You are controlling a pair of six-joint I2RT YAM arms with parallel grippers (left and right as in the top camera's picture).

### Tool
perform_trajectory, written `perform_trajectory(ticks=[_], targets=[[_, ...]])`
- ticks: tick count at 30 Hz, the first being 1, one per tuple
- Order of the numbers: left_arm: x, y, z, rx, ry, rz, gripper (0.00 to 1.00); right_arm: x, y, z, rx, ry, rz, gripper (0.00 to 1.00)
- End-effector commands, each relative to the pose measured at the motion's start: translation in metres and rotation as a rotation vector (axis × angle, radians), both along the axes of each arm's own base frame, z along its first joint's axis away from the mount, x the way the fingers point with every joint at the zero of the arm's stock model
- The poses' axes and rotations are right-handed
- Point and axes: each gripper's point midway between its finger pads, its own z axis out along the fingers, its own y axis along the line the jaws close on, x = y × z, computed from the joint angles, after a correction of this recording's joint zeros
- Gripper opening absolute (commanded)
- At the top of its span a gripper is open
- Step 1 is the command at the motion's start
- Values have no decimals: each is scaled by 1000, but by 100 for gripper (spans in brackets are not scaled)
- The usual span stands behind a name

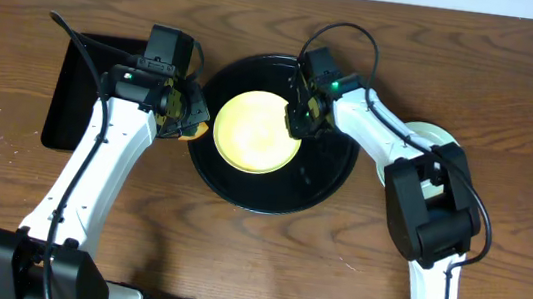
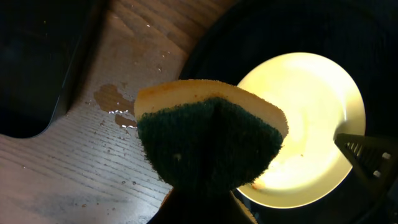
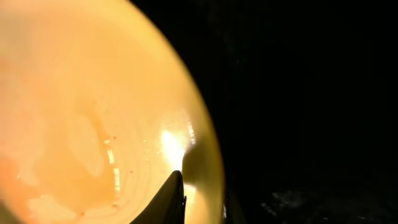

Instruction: Clean dirty plates on tray and stack at the side

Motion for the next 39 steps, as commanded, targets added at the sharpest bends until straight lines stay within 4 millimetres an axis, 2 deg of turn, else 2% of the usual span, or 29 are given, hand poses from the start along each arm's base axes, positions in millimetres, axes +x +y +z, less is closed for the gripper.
perform_trajectory(ticks=[1,5,6,7,12,20,25,33,39], targets=[[-1,4,-2,17,3,0,9,-11,4,-9,53,72,21,17],[-1,4,-2,17,2,0,9,-14,-1,-6,111,136,-15,13],[-1,4,-2,17,3,0,9,-14,-5,-6,112,150,-37,10],[-1,4,-2,17,3,0,9,-14,-8,-6,115,161,-51,1],[-1,4,-2,17,2,0,9,-10,-16,1,208,204,-68,1],[-1,4,-2,17,3,0,9,-4,-18,32,378,193,0,1],[-1,4,-2,17,2,0,9,-1,-28,43,401,183,-10,1],[-1,4,-2,16,2,0,9,0,-28,39,346,155,3,1],[0,4,-1,16,-2,0,9,7,-24,19,96,20,35,35]])
